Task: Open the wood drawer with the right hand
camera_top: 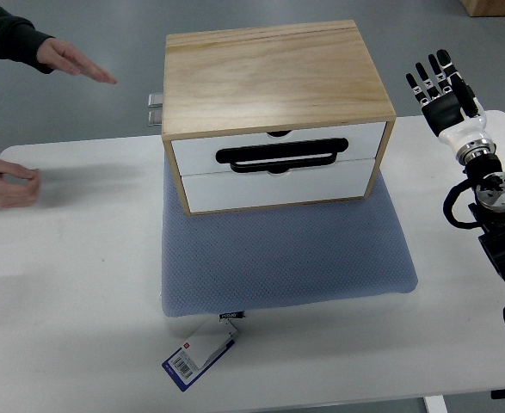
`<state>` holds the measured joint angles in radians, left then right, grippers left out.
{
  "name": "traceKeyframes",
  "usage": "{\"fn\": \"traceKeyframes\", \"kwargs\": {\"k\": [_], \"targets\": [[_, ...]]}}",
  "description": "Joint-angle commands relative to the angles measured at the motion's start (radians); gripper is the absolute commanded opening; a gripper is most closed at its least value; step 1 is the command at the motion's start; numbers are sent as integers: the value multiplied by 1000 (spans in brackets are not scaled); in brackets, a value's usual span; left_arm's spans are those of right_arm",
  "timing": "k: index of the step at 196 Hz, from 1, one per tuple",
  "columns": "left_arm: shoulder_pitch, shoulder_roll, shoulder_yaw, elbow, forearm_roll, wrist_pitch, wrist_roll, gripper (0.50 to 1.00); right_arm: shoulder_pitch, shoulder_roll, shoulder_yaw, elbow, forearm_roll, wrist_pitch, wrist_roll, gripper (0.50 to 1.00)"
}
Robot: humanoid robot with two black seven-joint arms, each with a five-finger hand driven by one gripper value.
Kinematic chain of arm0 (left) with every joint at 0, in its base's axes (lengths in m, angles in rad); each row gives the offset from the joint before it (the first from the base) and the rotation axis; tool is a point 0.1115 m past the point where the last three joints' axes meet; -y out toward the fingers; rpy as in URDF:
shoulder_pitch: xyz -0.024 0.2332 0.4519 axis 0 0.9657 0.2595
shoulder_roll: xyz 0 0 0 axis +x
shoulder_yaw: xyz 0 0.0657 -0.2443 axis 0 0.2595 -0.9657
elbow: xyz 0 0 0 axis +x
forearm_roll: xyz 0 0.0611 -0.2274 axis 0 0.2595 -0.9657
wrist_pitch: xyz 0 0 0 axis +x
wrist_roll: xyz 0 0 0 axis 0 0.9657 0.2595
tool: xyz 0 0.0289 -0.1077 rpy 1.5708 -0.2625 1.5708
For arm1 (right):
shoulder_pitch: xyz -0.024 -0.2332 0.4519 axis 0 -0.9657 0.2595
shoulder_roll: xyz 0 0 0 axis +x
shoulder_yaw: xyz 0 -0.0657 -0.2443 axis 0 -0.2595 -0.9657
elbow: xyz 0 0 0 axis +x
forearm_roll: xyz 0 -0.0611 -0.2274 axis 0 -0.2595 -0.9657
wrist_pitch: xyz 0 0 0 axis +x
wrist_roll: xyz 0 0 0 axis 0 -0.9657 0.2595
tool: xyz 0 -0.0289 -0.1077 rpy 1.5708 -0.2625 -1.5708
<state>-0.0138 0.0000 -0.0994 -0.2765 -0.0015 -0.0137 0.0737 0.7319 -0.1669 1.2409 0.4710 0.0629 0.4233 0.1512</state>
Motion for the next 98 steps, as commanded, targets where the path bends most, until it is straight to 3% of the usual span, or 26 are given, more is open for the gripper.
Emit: {"fn": "traceKeyframes", "kwargs": {"k": [1,51,80,81,87,98], "targets": [[0,0,3,-1,0,0,0,1000,0,0,0,0,-2,-1,1,944],[0,0,4,-10,0,0,-5,1000,20,-31,-35,1,-20,-1,-5,944],[0,0,4,-12,0,0,-5,1000,96,-97,-121,3,-81,-1,-7,944],[0,0,6,-13,0,0,-5,1000,145,-147,-186,3,-134,-1,-9,944],[0,0,6,-13,2,-2,-5,1000,178,-181,-233,5,-179,-1,-12,944],[0,0,6,-13,2,-2,-5,1000,189,-190,-248,6,-195,0,-15,944]]}}
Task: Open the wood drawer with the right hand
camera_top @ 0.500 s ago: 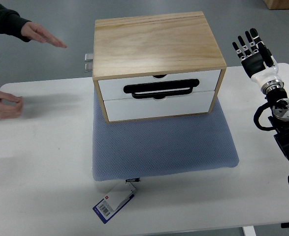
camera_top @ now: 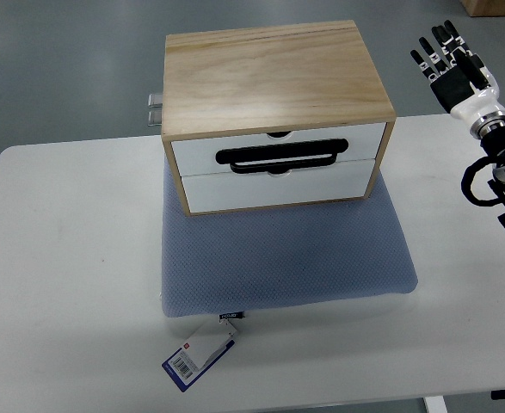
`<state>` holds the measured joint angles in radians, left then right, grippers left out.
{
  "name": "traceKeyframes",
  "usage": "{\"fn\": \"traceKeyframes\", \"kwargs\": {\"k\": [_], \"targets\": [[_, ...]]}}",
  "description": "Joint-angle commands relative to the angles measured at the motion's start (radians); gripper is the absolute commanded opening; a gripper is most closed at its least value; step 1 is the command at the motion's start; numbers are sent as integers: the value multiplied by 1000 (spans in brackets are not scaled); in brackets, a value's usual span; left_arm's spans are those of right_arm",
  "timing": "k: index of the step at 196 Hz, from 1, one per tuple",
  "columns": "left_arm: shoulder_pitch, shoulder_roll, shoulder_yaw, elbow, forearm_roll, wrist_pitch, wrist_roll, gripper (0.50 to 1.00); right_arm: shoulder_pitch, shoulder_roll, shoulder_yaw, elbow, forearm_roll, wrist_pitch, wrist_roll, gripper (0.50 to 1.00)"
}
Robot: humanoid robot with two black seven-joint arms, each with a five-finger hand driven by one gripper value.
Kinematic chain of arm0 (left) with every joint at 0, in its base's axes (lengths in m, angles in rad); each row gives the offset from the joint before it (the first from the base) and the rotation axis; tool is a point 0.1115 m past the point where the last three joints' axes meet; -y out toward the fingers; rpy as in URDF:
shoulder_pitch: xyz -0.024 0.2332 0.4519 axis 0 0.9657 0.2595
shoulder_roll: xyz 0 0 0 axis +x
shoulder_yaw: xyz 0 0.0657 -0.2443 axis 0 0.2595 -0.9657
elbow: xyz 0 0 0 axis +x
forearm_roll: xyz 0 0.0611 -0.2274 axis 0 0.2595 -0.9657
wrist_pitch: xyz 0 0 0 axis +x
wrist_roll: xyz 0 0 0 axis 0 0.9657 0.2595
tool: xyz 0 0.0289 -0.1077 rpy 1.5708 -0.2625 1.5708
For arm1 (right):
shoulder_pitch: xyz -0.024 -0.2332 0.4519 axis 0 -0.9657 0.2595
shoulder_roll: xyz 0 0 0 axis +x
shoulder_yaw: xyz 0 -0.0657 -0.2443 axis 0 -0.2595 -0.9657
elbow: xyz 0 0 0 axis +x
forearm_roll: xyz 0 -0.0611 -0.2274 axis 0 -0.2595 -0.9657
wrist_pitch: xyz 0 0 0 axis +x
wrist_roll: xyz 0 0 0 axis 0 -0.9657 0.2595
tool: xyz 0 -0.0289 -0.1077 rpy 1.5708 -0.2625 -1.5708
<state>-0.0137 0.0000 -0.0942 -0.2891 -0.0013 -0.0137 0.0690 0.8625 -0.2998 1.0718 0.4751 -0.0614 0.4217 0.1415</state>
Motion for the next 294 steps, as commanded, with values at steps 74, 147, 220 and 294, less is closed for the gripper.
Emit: {"fn": "traceKeyframes", "kwargs": {"k": [74,147,220,294], "targets": [[-9,0,1,-48,6,-11,0,1000,576,-357,-767,214,-825,131,-149,944],[-19,0,1,-59,12,-17,2,1000,955,-515,-1027,787,-787,189,-529,940],[-19,0,1,-64,14,-17,2,1000,1018,-394,-1090,938,-463,189,-660,926],[-19,0,-1,-61,12,-15,2,1000,994,-202,-1167,976,-354,6,-697,919]]}}
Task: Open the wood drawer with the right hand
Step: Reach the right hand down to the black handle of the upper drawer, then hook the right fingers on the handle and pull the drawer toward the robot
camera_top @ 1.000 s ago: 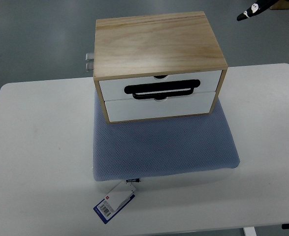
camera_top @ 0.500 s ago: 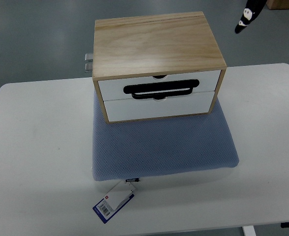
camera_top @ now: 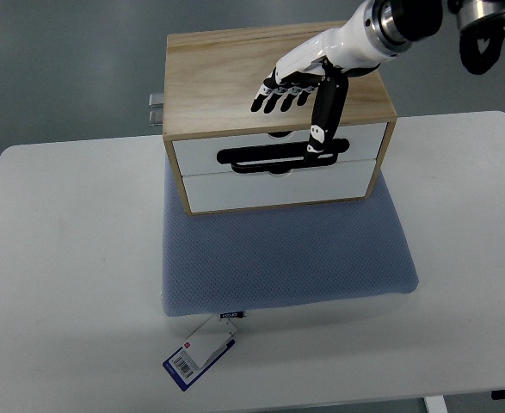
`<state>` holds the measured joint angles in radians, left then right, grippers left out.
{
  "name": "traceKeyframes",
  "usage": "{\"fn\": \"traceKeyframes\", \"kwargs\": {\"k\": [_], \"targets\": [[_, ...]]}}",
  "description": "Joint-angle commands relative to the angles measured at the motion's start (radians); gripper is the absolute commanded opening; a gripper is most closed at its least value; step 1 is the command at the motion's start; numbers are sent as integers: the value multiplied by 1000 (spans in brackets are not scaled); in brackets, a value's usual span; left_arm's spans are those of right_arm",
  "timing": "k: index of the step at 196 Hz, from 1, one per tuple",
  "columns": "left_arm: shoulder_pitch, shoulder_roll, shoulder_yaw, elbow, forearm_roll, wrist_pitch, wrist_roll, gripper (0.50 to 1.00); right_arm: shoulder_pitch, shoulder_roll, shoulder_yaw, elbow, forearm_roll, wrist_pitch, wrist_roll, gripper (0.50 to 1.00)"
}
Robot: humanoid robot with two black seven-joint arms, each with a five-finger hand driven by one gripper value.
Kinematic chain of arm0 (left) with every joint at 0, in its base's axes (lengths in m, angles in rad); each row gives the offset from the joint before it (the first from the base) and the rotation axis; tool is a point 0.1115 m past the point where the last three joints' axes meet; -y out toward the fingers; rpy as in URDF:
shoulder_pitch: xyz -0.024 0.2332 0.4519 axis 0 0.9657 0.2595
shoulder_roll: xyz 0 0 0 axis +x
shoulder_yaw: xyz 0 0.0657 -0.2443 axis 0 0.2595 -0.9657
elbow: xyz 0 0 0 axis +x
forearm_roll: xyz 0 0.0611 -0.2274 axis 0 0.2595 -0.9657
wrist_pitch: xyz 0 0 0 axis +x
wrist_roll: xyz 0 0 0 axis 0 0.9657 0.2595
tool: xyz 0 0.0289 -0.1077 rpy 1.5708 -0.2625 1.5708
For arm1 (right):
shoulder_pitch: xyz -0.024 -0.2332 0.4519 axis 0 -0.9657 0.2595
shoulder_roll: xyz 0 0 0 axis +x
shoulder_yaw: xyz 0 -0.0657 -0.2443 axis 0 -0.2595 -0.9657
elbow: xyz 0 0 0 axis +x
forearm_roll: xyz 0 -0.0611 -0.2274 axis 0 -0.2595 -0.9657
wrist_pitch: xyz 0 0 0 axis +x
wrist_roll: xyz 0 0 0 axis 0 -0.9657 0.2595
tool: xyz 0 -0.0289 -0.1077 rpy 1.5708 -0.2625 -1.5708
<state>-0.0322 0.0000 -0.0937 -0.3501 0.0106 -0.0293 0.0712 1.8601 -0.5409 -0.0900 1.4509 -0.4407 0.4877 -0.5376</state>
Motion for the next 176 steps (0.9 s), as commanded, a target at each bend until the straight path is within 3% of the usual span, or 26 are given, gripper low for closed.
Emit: {"fn": "traceKeyframes", "kwargs": {"k": [1,15,34,74,176], "targets": [[0,0,-1,0,0,0,-1,1000,-4,39,-5,0,25,-60,-18,919],[0,0,0,0,0,-1,1,1000,-12,67,-24,0,31,-129,-39,919],[0,0,0,0,0,0,1,1000,-19,79,-28,2,95,-147,-73,921],[0,0,0,3,0,0,1,1000,-35,81,-66,2,140,-187,-73,924],[0,0,0,2,0,0,1,1000,-128,79,-74,-3,99,-212,-73,928]]}}
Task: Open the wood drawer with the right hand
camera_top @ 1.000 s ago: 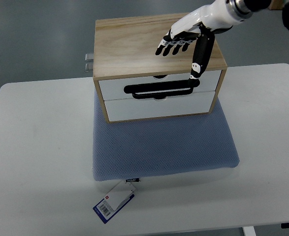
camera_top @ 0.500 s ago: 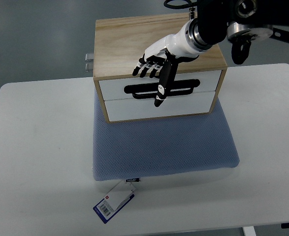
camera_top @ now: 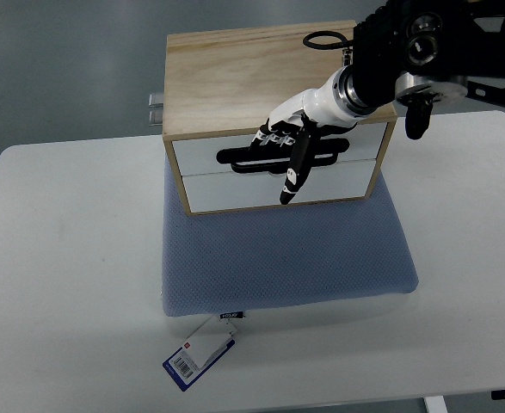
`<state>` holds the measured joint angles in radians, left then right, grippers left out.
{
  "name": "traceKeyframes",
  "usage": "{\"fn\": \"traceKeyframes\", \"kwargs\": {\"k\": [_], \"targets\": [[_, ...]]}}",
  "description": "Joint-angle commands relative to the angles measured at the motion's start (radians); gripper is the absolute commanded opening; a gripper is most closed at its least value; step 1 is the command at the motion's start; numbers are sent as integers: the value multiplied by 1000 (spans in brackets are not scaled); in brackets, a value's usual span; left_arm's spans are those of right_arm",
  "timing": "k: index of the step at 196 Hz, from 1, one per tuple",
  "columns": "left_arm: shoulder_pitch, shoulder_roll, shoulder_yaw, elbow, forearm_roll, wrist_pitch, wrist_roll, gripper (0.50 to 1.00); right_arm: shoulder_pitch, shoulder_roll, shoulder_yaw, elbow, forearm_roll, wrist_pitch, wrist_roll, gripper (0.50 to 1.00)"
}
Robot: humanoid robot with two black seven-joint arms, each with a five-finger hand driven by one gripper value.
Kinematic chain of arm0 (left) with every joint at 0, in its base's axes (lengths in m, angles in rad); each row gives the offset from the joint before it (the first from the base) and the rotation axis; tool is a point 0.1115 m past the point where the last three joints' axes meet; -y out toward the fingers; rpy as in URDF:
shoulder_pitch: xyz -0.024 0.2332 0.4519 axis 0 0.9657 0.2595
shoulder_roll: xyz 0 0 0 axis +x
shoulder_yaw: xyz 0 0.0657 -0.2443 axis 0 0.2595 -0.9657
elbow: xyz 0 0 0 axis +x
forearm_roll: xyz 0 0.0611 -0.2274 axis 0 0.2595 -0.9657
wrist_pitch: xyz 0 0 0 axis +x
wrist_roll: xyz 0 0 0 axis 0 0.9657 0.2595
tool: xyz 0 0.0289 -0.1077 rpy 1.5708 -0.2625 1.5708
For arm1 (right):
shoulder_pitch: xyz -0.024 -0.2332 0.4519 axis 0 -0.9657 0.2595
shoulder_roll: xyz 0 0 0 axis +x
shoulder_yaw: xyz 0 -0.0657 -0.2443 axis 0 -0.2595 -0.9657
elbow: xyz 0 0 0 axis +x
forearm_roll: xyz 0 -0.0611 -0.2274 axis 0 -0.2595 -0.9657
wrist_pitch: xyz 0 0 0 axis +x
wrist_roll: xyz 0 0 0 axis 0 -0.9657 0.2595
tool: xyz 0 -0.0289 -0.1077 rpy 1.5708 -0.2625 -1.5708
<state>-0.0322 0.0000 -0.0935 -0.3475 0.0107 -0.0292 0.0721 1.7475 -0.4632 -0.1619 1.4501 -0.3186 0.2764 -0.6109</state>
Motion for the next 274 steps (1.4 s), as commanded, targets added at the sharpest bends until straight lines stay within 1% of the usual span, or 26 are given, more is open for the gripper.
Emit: {"fn": "traceKeyframes", "kwargs": {"k": [1,24,57,76,85,95,96,110,132,137,147,148,150,184,233,247,248,255,274], "targets": [[0,0,0,-1,0,0,0,1000,-16,1,-2,-2,-23,0,0,928],[0,0,3,1,0,0,0,1000,-45,1,-4,-10,-99,10,0,928],[0,0,3,2,0,-2,0,1000,-60,0,-5,-11,-128,14,0,928],[0,0,3,2,0,0,0,1000,-71,-2,-10,-11,-135,30,0,930],[0,0,5,2,0,-2,0,1000,-74,-3,-10,-11,-134,50,0,932],[0,0,5,2,0,-2,0,1000,-74,-3,-10,-11,-134,50,0,932],[0,0,5,4,0,0,0,1000,-75,-8,-8,-11,-134,75,0,932],[0,0,5,4,0,-2,0,1000,-75,-15,-4,-10,-131,118,0,934],[0,0,5,5,-1,-2,0,1000,-72,-40,4,-1,-123,222,0,934],[0,0,5,5,0,0,0,1000,-69,-45,4,3,-122,237,0,934],[0,0,5,5,0,0,0,1000,-69,-45,4,3,-122,238,0,934],[0,0,6,5,-1,-1,0,1000,-65,-58,4,19,-120,268,0,934],[0,0,6,5,-1,0,0,1000,-63,-63,4,24,-120,274,0,934],[0,0,8,5,0,0,0,1000,-51,-127,18,115,-93,334,0,934],[0,0,9,4,-1,0,0,1000,-39,-224,19,207,-71,335,0,934],[0,0,9,4,-1,0,0,1000,-39,-230,21,214,-69,335,0,934],[0,0,9,4,-1,0,0,1000,-39,-247,27,232,-56,335,0,934],[0,0,9,4,-1,0,0,1000,-37,-258,33,243,-46,335,0,934],[0,0,9,4,-1,0,0,1000,0,-285,47,263,-20,335,0,934]]}}
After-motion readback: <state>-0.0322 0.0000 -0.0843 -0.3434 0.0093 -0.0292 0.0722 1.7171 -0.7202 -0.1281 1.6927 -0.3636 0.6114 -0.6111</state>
